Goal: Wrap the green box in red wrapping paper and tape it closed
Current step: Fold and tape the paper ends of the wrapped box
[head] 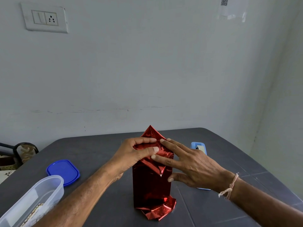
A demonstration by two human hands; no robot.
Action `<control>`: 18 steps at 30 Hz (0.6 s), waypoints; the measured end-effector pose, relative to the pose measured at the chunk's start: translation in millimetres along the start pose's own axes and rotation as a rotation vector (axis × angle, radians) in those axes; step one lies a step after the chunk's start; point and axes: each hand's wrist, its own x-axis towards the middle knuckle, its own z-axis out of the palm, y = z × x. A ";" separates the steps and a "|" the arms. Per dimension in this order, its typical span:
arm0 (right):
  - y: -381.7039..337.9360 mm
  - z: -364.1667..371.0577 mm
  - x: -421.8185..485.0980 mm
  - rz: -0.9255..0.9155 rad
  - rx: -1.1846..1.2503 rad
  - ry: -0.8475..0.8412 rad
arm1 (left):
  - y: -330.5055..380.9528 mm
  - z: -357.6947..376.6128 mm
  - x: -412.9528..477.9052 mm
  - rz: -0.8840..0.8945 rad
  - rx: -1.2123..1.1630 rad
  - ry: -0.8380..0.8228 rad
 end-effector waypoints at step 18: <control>-15.8 13.9 -20.9 0.392 0.604 0.210 | -3.0 -0.5 -2.8 0.008 0.011 -0.013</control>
